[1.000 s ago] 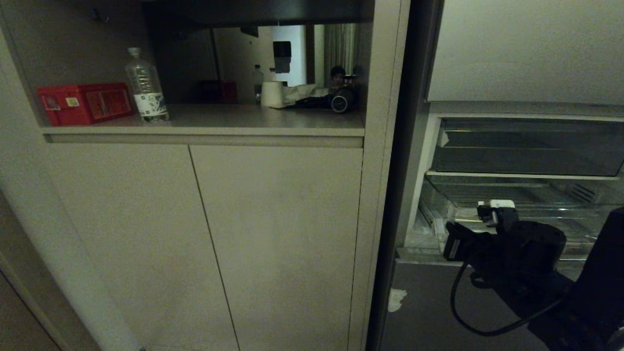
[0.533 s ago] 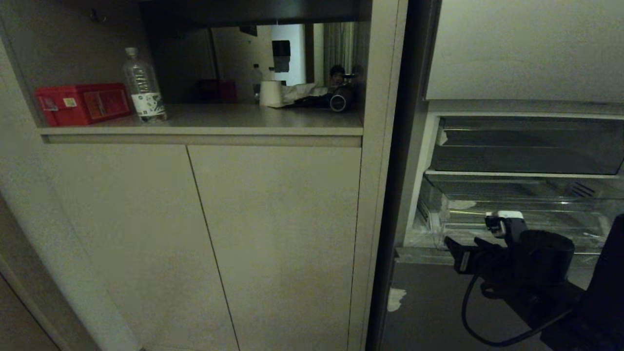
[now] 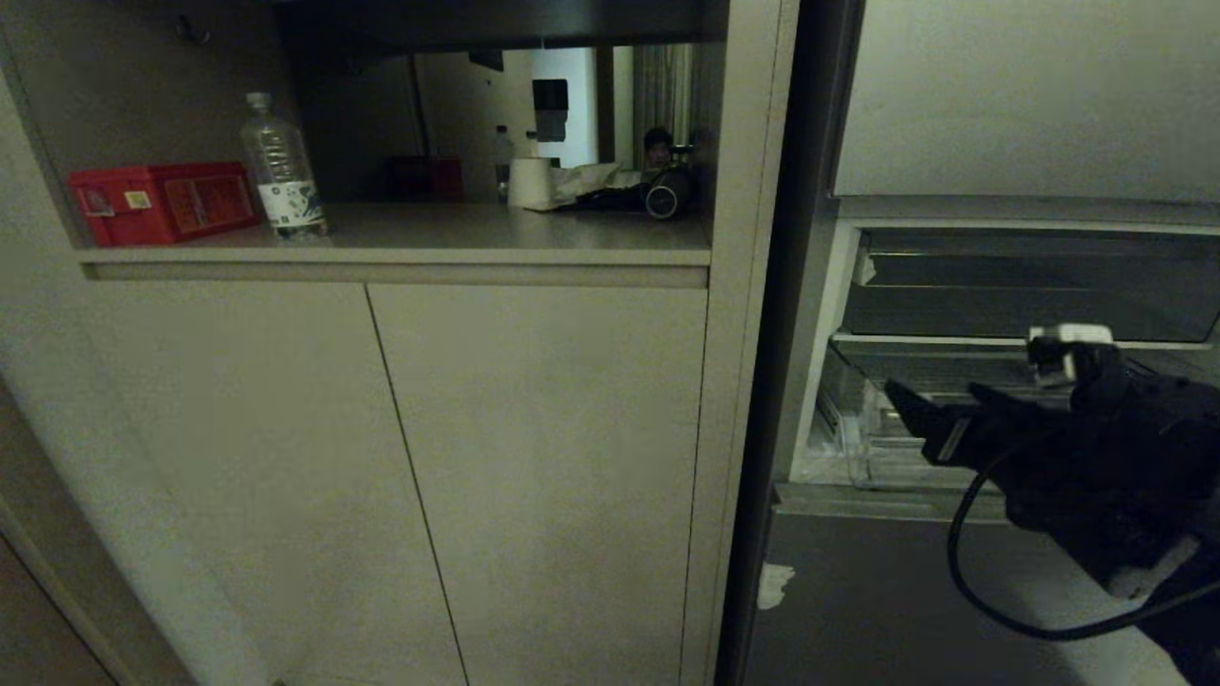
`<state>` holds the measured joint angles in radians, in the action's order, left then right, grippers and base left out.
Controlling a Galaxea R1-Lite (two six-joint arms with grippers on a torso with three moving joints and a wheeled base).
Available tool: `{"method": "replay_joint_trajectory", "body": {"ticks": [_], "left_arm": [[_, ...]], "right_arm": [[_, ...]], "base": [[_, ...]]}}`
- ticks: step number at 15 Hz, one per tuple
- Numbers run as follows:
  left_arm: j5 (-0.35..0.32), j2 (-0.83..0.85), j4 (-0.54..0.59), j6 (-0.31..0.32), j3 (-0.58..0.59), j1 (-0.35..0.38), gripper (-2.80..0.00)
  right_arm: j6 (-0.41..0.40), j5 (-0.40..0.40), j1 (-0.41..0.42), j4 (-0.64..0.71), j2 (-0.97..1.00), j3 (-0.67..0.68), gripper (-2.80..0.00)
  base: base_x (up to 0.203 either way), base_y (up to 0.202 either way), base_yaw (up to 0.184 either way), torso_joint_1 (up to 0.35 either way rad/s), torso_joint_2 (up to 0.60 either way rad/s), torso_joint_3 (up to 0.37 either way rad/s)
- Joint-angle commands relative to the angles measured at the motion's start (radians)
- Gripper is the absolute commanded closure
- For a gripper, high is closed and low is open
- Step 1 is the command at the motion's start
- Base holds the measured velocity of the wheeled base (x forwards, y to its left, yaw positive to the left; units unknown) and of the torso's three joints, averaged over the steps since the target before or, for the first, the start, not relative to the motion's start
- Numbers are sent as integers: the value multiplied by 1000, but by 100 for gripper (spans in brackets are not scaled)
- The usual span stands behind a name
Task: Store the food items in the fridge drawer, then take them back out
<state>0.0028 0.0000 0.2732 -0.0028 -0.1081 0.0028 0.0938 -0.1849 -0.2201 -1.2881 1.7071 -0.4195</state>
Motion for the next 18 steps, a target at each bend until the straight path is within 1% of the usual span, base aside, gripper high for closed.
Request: {"method": "replay_joint_trajectory", "body": {"ticks": [1, 2, 3, 5, 6, 8, 11, 13, 18], "left_arm": [[0, 1, 1, 0, 1, 0, 0], [0, 2, 1, 0, 1, 0, 0], [0, 0, 1, 0, -1, 0, 0], [0, 1, 1, 0, 1, 0, 0], [0, 2, 1, 0, 1, 0, 0], [0, 2, 1, 0, -1, 0, 0], [0, 2, 1, 0, 1, 0, 0], [0, 2, 1, 0, 1, 0, 0], [0, 2, 1, 0, -1, 0, 0]], "right_arm": [[0, 35, 41, 404, -192, -178, -280], [0, 57, 77, 577, -214, -270, -280], [-2, 74, 107, 688, -222, -337, -280], [-32, 97, 179, 846, -193, -455, -280], [-67, 103, 213, 876, -160, -484, -280], [-101, 106, 247, 891, -105, -516, -280], [-114, 115, 278, 911, -47, -558, -280], [-120, 149, 302, 922, 4, -622, -280], [-138, 185, 337, 1038, 138, -796, -280]], "base": [[0, 0, 0, 0, 0, 0], [0, 0, 0, 0, 0, 0], [0, 0, 0, 0, 0, 0], [0, 0, 0, 0, 0, 0], [0, 0, 0, 0, 0, 0], [0, 0, 0, 0, 0, 0], [0, 0, 0, 0, 0, 0], [0, 0, 0, 0, 0, 0], [0, 0, 0, 0, 0, 0]]}}
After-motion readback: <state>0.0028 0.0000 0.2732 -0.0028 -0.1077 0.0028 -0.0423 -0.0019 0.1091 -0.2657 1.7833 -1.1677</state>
